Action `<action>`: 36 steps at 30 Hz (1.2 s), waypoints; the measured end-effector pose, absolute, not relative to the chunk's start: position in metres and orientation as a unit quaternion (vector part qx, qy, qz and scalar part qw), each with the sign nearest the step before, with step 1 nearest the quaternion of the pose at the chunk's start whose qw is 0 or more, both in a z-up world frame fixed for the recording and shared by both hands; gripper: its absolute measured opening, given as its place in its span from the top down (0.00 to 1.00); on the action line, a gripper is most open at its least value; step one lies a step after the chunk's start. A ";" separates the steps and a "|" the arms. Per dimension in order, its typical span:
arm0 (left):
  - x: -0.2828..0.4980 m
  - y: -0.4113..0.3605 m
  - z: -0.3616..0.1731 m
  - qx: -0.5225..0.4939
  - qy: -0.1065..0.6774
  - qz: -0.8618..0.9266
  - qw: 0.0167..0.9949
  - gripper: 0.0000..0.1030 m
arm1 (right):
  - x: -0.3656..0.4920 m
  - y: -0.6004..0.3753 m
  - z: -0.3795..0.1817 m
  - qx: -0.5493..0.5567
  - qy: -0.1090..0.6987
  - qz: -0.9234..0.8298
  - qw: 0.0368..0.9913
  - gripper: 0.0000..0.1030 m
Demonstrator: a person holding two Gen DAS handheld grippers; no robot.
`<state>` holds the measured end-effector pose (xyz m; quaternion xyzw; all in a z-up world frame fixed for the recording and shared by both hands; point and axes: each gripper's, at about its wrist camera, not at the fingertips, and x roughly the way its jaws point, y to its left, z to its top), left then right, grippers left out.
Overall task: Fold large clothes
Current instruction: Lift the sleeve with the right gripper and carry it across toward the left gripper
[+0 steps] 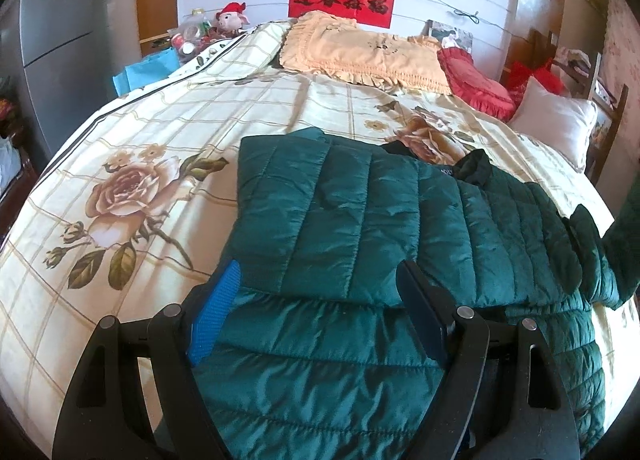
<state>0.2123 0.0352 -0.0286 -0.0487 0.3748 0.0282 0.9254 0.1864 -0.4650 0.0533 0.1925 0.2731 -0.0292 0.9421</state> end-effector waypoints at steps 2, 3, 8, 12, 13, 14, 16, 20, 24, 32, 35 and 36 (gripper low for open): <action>0.212 0.040 -0.029 -0.053 0.375 0.031 0.925 0.21 | 0.193 -0.449 0.053 0.185 0.280 -0.014 0.942 0.90; 0.212 0.042 -0.029 -0.057 0.375 0.032 0.925 0.21 | 0.195 -0.441 0.052 0.180 0.284 -0.007 0.942 0.90; 0.211 0.054 -0.031 -0.072 0.379 0.038 0.922 0.21 | 0.207 -0.403 0.044 0.165 0.304 0.029 0.938 0.90; 0.209 0.061 -0.031 -0.077 0.379 0.041 0.921 0.21 | 0.216 -0.371 0.035 0.156 0.323 0.057 0.932 0.90; 0.209 0.062 -0.031 -0.079 0.379 0.042 0.921 0.21 | 0.219 -0.362 0.033 0.153 0.328 0.065 0.930 0.90; 0.208 0.065 -0.030 -0.081 0.379 0.042 0.921 0.21 | 0.221 -0.353 0.031 0.150 0.332 0.073 0.928 0.90; 0.208 0.069 -0.030 -0.086 0.381 0.043 0.920 0.21 | 0.227 -0.333 0.029 0.143 0.340 0.090 0.925 0.90; 0.207 0.076 -0.030 -0.093 0.382 0.044 0.918 0.21 | 0.235 -0.292 0.022 0.125 0.352 0.121 0.920 0.90; 0.205 0.082 -0.031 -0.096 0.385 0.044 0.917 0.21 | 0.246 -0.249 0.011 0.112 0.368 0.151 0.910 0.90; 0.203 0.100 -0.029 -0.118 0.383 0.047 0.915 0.21 | 0.259 -0.178 -0.016 0.106 0.405 0.207 0.884 0.90; 0.202 0.107 -0.028 -0.129 0.382 0.047 0.914 0.21 | 0.264 -0.151 -0.025 0.103 0.416 0.230 0.874 0.90; 0.202 0.110 -0.027 -0.133 0.382 0.048 0.914 0.21 | 0.267 -0.142 -0.028 0.103 0.420 0.238 0.870 0.90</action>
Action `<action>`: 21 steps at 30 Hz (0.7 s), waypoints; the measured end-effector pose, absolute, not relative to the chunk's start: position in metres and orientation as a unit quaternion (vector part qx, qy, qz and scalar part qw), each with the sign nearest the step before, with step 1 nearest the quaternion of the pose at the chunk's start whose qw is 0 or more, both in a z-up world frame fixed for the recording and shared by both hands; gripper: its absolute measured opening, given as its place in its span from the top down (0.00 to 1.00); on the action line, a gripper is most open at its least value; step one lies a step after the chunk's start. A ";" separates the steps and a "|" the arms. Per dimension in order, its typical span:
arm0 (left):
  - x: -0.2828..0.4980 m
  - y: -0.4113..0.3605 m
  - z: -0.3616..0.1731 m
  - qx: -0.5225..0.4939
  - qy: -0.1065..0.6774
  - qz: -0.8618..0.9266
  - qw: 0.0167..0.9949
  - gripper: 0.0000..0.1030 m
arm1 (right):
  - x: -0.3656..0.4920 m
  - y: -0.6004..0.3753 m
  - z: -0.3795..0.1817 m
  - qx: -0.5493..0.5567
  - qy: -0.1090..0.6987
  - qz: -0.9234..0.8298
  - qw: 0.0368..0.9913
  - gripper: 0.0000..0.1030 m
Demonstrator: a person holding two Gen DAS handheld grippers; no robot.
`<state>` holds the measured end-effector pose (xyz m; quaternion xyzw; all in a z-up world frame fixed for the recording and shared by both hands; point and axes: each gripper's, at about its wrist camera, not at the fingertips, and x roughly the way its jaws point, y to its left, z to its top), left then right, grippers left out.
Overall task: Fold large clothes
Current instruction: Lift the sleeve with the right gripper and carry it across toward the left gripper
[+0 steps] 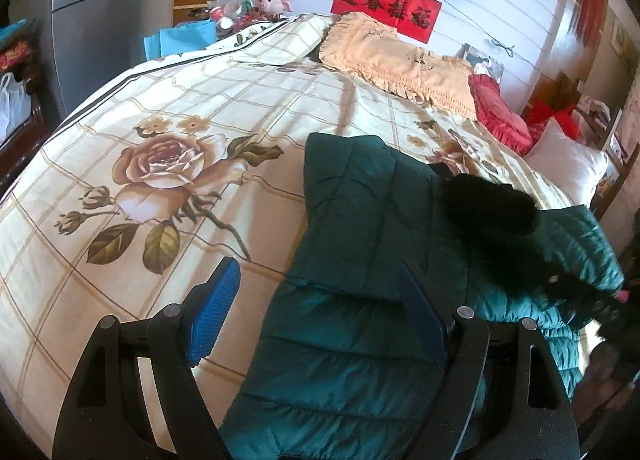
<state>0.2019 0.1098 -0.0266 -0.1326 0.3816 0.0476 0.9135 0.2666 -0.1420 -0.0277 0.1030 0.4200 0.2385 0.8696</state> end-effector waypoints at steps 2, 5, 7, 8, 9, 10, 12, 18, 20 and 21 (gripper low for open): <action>0.201 0.114 -0.025 -0.137 0.379 0.050 0.914 0.21 | 0.269 -0.128 -0.033 0.104 0.426 0.251 0.863 0.90; 0.201 0.120 -0.024 -0.147 0.380 0.051 0.912 0.21 | 0.278 -0.106 -0.049 0.106 0.461 0.264 0.840 0.90; 0.201 0.123 -0.025 -0.156 0.383 0.050 0.909 0.21 | 0.281 -0.099 -0.058 0.106 0.474 0.260 0.834 0.87; 0.201 0.124 -0.025 -0.160 0.383 0.049 0.908 0.21 | 0.281 -0.098 -0.060 0.102 0.472 0.260 0.836 0.79; 0.200 0.125 -0.026 -0.162 0.383 0.049 0.908 0.21 | 0.280 -0.098 -0.060 0.099 0.468 0.262 0.838 0.73; 0.201 0.126 -0.026 -0.163 0.383 0.049 0.908 0.21 | 0.278 -0.099 -0.058 0.098 0.466 0.265 0.839 0.60; 0.201 0.125 -0.026 -0.165 0.384 0.048 0.907 0.21 | 0.273 -0.101 -0.054 0.099 0.464 0.272 0.837 0.55; 0.201 0.121 -0.024 -0.191 0.384 0.024 0.903 0.21 | 0.251 -0.121 -0.033 0.098 0.448 0.280 0.843 0.54; 0.202 0.118 -0.021 -0.199 0.378 0.013 0.904 0.21 | 0.246 -0.135 -0.024 0.100 0.442 0.273 0.849 0.54; 0.204 0.115 -0.019 -0.203 0.377 0.009 0.904 0.21 | 0.243 -0.142 -0.021 0.100 0.439 0.268 0.852 0.54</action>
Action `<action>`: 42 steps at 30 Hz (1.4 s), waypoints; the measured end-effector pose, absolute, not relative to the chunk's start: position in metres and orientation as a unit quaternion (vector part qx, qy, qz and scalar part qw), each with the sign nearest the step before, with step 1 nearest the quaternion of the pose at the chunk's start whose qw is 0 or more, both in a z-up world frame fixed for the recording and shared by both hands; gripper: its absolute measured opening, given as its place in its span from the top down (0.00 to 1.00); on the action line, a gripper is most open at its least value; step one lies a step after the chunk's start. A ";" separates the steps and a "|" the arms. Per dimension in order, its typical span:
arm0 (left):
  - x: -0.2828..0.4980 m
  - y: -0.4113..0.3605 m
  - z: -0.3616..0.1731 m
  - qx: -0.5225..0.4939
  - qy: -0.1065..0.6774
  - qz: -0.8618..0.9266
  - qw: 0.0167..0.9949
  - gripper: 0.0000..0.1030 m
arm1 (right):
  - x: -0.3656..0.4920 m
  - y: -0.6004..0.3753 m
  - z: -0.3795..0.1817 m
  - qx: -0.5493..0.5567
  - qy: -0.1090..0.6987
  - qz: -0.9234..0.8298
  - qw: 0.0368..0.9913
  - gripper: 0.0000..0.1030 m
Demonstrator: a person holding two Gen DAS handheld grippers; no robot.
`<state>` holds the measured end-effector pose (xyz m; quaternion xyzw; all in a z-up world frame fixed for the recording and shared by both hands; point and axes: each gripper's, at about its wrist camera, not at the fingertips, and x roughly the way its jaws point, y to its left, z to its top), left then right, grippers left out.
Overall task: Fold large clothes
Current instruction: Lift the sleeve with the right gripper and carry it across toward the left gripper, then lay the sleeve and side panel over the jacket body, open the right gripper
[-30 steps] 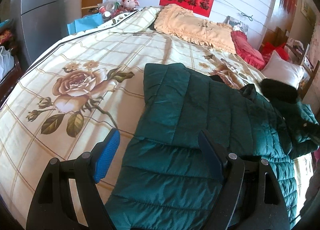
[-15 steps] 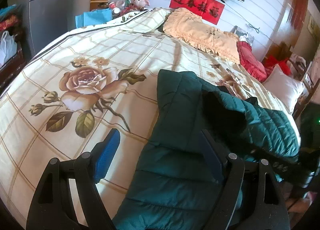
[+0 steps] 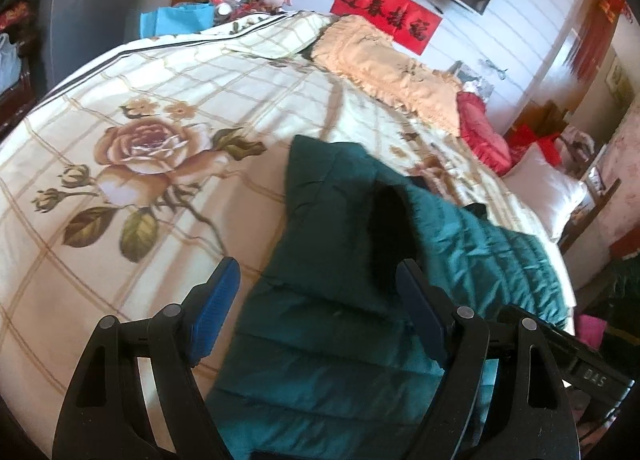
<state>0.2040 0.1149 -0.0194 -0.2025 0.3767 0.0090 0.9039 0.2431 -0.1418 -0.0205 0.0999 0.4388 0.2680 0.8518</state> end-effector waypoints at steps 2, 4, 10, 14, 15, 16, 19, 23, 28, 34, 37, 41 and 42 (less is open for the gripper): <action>0.211 0.107 -0.018 -0.211 0.381 -0.003 0.900 0.21 | 0.235 -0.162 -0.009 0.106 0.429 0.262 0.858 0.54; 0.220 0.096 -0.020 -0.213 0.397 -0.019 0.892 0.21 | 0.228 -0.180 0.002 0.112 0.420 0.257 0.863 0.54; 0.246 0.055 -0.034 -0.206 0.436 -0.033 0.876 0.21 | 0.203 -0.242 0.031 0.119 0.392 0.225 0.884 0.46; 0.260 0.033 -0.051 -0.187 0.467 -0.030 0.864 0.21 | 0.189 -0.287 0.045 0.134 0.368 0.188 0.901 0.33; 0.262 0.028 -0.053 -0.183 0.465 -0.033 0.865 0.22 | 0.187 -0.300 0.046 0.139 0.365 0.178 0.903 0.33; 0.262 0.028 -0.053 -0.179 0.460 -0.033 0.869 0.36 | 0.185 -0.308 0.047 0.143 0.364 0.172 0.904 0.33; 0.262 0.027 -0.045 -0.168 0.441 -0.031 0.881 0.72 | 0.183 -0.333 0.046 0.157 0.362 0.143 0.908 0.33; 0.261 0.036 -0.021 -0.163 0.409 -0.036 0.897 0.82 | 0.188 -0.353 0.036 0.175 0.368 0.108 0.907 0.33; 0.262 0.064 -0.001 -0.159 0.376 -0.019 0.913 0.83 | 0.209 -0.342 0.019 0.179 0.384 0.107 0.900 0.33; 0.269 0.082 -0.040 -0.150 0.418 0.010 0.896 0.83 | 0.248 -0.289 -0.011 0.129 0.416 0.114 0.893 0.40; 0.269 0.078 -0.051 -0.136 0.423 0.010 0.896 0.83 | 0.271 -0.271 -0.042 0.099 0.448 0.089 0.884 0.42; 0.275 0.072 -0.058 -0.121 0.431 0.011 0.894 0.83 | 0.282 -0.266 -0.070 0.081 0.460 0.066 0.882 0.42; 0.276 0.071 -0.058 -0.118 0.433 0.013 0.894 0.82 | 0.283 -0.264 -0.071 0.071 0.459 0.062 0.884 0.42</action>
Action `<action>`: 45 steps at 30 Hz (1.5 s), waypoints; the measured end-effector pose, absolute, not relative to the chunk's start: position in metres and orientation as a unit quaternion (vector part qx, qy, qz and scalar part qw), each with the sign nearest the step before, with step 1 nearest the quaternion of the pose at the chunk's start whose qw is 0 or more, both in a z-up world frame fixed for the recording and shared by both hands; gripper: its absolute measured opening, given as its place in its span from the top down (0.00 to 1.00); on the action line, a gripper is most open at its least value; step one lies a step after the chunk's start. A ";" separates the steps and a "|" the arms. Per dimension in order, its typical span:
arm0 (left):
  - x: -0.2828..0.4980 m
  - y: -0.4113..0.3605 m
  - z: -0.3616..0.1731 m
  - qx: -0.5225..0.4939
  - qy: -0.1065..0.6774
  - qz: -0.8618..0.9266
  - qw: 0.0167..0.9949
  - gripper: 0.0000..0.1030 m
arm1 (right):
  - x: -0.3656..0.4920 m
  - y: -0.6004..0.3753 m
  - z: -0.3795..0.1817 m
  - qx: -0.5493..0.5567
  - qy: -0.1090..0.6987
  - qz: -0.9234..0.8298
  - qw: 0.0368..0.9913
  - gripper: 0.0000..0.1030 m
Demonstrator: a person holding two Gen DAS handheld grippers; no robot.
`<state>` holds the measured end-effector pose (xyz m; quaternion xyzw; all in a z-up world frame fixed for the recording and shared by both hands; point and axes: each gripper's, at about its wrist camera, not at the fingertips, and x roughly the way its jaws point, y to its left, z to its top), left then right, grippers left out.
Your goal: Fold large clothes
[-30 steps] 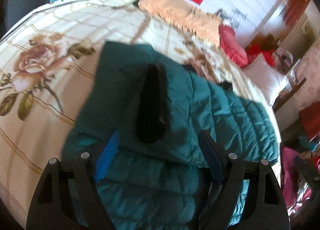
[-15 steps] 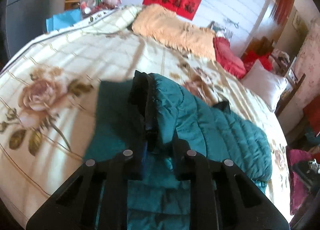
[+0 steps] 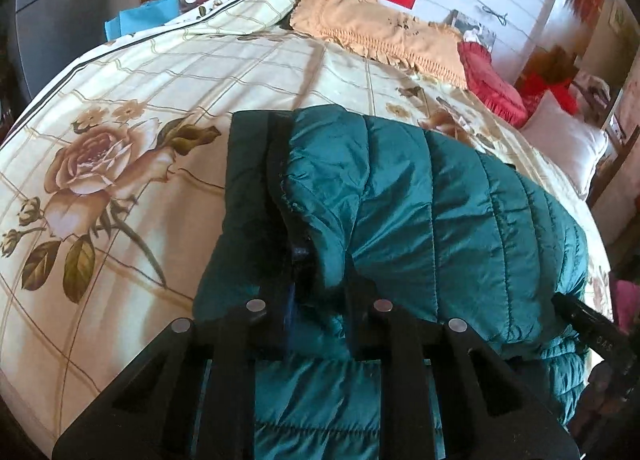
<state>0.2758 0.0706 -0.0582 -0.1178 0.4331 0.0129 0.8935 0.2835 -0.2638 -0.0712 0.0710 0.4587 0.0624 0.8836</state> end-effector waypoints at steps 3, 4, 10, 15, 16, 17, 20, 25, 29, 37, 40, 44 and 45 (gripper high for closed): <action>0.277 0.072 -0.056 -0.127 0.437 0.016 0.890 0.78 | 0.283 -0.263 -0.066 0.062 0.463 0.058 0.882 0.42; 0.277 0.074 -0.054 -0.130 0.439 0.017 0.889 0.76 | 0.281 -0.264 -0.063 0.067 0.462 0.058 0.883 0.42; 0.261 0.094 -0.020 -0.175 0.396 0.038 0.901 0.54 | 0.258 -0.277 -0.020 0.101 0.407 0.078 0.904 0.42; 0.264 0.087 0.002 -0.153 0.356 0.049 0.921 0.49 | 0.278 -0.263 -0.015 0.067 0.407 0.071 0.908 0.42; 0.266 0.085 0.002 -0.156 0.352 0.046 0.922 0.48 | 0.283 -0.260 -0.016 0.060 0.407 0.068 0.909 0.42; 0.271 0.082 0.000 -0.150 0.356 0.042 0.921 0.48 | 0.290 -0.256 -0.019 0.051 0.408 0.064 0.910 0.42; 0.292 0.067 -0.016 -0.100 0.392 0.054 0.913 0.48 | 0.314 -0.252 -0.036 0.041 0.426 0.052 0.902 0.42; 0.323 0.062 -0.061 -0.073 0.453 0.062 0.886 0.42 | 0.338 -0.246 -0.063 0.037 0.446 0.043 0.893 0.42; 0.327 0.057 -0.068 -0.052 0.453 0.067 0.887 0.40 | 0.348 -0.244 -0.074 0.033 0.444 0.036 0.894 0.42; 0.327 0.058 -0.071 -0.043 0.454 0.062 0.888 0.40 | 0.314 -0.251 -0.038 0.018 0.431 0.060 0.900 0.42; 0.326 0.057 -0.070 -0.041 0.451 0.063 0.889 0.40 | 0.282 -0.257 -0.024 0.000 0.414 0.066 0.908 0.42; 0.324 0.057 -0.071 -0.043 0.446 0.063 0.892 0.40 | 0.264 -0.269 -0.045 -0.009 0.440 0.053 0.896 0.42; 0.324 0.057 -0.071 -0.043 0.444 0.062 0.893 0.39 | 0.265 -0.273 -0.057 -0.007 0.451 0.045 0.891 0.42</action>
